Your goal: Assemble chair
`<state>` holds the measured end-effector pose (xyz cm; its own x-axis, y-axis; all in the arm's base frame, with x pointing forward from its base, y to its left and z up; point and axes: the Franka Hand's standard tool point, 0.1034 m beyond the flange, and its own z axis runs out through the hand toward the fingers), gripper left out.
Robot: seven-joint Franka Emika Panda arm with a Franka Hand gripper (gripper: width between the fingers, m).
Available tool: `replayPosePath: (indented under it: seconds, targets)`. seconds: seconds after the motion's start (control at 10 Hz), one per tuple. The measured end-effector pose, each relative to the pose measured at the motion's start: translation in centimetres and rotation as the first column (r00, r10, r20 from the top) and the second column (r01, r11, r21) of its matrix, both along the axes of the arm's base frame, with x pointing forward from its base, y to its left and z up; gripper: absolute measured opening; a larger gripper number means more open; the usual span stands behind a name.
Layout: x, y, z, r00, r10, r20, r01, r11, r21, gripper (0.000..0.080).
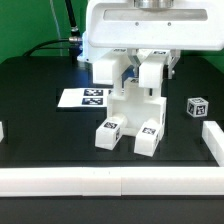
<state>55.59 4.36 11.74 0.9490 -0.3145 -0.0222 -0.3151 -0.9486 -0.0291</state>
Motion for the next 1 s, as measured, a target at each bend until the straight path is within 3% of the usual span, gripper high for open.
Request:
replayPosePath:
  seconds: [1.0]
  targets:
    - [0.07, -0.07, -0.07, 0.995, -0.095, 0.003, 0.095, 0.995, 0.005, 0.0288]
